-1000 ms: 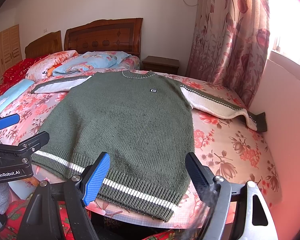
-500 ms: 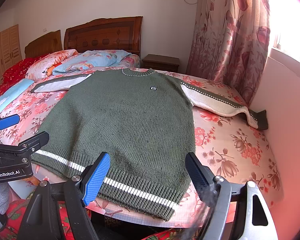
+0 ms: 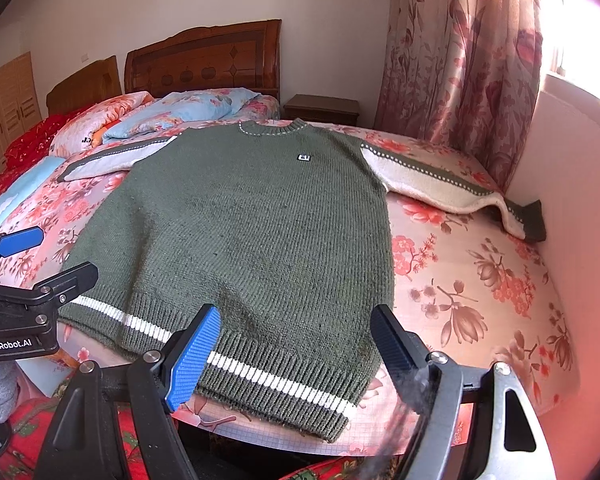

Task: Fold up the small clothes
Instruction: 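Grasp the white sleeve's green cuff with the right gripper and lift it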

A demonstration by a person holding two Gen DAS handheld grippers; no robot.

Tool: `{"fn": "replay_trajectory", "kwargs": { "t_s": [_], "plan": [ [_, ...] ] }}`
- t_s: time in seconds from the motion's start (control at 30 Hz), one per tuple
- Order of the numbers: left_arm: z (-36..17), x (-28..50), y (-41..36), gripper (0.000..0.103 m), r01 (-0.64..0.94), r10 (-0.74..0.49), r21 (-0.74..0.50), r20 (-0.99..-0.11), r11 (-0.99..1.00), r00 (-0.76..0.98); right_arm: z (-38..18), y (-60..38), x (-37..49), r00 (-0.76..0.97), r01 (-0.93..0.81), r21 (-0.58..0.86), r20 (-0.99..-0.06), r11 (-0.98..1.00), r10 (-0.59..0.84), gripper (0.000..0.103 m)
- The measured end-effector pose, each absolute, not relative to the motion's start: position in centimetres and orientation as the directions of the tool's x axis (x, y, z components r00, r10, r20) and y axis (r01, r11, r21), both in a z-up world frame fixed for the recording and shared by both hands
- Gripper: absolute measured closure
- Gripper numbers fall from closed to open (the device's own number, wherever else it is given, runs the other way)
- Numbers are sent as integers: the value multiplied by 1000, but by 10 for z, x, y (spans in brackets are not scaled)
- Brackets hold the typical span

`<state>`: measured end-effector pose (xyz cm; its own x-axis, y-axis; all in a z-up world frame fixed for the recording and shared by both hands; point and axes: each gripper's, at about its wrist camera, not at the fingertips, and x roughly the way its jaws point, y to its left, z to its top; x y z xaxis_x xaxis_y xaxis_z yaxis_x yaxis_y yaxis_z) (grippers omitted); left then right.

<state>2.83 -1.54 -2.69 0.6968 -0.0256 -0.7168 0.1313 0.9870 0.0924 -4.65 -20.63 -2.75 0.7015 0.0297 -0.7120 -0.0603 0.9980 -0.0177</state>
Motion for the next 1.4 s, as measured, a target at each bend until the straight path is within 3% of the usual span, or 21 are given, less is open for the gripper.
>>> {"fn": "replay_trajectory", "kwargs": {
  "t_s": [0.27, 0.43, 0.6, 0.7, 0.8, 0.93, 1.07, 1.13, 1.27, 1.4],
  "plan": [
    [-39, 142, -41, 0, 205, 5, 192, -742, 960, 670, -48, -323, 11, 659, 215, 173, -752, 961, -12, 24],
    [-58, 224, -46, 0, 177, 13, 153, -792, 972, 611, -70, -426, 63, 656, 420, 379, -755, 825, 13, 24],
    [-80, 275, -47, 0, 154, 22, 125, -839, 980, 544, -77, -486, 111, 712, 477, 542, -700, 692, 57, 24],
    [-88, 291, -39, 0, 155, -27, 61, -862, 986, 506, -77, -504, 135, 729, 506, 561, -685, 655, 23, 25],
    [-92, 298, -29, 0, 158, -94, -21, -877, 987, 471, -78, -520, 153, 746, 524, 586, -666, 618, 1, 39],
    [-93, 286, -23, 0, 236, -142, -19, -844, 972, 517, -85, -542, 162, 762, 564, 621, -646, 544, -53, 66],
    [-94, 272, -15, 0, 299, -195, -32, -822, 954, 535, -87, -551, 161, 789, 569, 655, -605, 497, -106, 83],
    [-94, 272, -14, 0, 309, -199, -30, -823, 951, 531, -67, -534, 167, 797, 552, 581, -579, 598, -174, 91],
    [-94, 273, -17, 0, 299, -193, -28, -822, 954, 537, -8, -446, 194, 847, 400, 271, -474, 876, -240, 92],
    [-92, 271, -15, 0, 294, -198, -37, -819, 955, 538, 7, -313, 224, 890, 46, -130, -445, 991, -99, 92]
  ]
}}
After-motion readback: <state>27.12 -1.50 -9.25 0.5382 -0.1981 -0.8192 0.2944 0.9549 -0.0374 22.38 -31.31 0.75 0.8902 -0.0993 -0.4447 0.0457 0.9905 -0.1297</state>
